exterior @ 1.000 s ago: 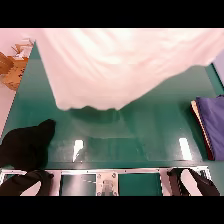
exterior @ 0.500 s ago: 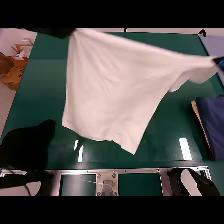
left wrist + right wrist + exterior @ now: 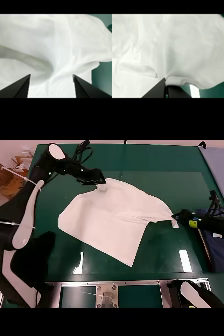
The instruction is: Fold the shirts.
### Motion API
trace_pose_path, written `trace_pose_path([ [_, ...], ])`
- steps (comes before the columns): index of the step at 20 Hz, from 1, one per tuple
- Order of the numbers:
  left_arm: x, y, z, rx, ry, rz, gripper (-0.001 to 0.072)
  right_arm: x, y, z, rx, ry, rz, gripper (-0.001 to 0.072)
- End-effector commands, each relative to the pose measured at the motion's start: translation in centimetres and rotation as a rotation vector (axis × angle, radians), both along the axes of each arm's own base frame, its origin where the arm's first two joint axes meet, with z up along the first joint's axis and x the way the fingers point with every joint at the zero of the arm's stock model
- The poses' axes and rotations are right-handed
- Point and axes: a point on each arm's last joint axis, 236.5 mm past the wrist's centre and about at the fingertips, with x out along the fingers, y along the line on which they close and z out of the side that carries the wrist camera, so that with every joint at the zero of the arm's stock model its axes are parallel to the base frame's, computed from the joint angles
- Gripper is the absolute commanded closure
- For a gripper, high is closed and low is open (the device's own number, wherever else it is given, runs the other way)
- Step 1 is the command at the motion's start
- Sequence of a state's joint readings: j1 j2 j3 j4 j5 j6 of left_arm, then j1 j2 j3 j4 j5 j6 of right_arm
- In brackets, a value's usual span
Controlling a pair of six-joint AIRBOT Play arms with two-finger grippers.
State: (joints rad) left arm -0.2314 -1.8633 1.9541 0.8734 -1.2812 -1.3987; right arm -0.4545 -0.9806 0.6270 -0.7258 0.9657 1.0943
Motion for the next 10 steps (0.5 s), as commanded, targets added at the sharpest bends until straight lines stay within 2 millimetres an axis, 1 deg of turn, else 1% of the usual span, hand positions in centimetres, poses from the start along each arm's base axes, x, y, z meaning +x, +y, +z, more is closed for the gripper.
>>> trace_pose_path([
  [1, -4.7, 3.1, -1.1, 0.036, 0.291, -0.046, 0.011, -0.7, 0.2, -3.2, 0.013, 0.073, 0.018, 0.0696],
  [2, -6.8, 4.5, -1.5, 0.082, 0.378, -0.072, 0.011, -0.8, 0.2, -3.5, 0.015, 0.082, 0.019, 0.0696],
  [3, -8.6, 6.2, -2.3, 0.167, 0.457, -0.08, 0.011, -0.7, 0.1, -3.7, 0.015, 0.086, 0.016, 0.0695],
  [4, -10.1, 7.4, -2.8, 0.239, 0.505, -0.083, 0.011, -0.6, 0.0, -3.8, 0.009, 0.084, 0.013, 0.0696],
  [6, -12.7, 8.3, -3.4, 0.336, 0.533, -0.098, 0.0111, -0.4, -0.1, -3.8, 0.004, 0.079, 0.009, 0.0695],
  [8, -16.1, 9.6, -3.9, 0.43, 0.538, -0.126, 0.0111, -0.6, 0.0, -4.1, 0.006, 0.086, 0.009, 0.0696],
  [10, -19.6, 10.8, -4.6, 0.462, 0.531, -0.092, 0.011, -1.2, 0.3, -4.7, 0.016, 0.104, 0.009, 0.0696],
])
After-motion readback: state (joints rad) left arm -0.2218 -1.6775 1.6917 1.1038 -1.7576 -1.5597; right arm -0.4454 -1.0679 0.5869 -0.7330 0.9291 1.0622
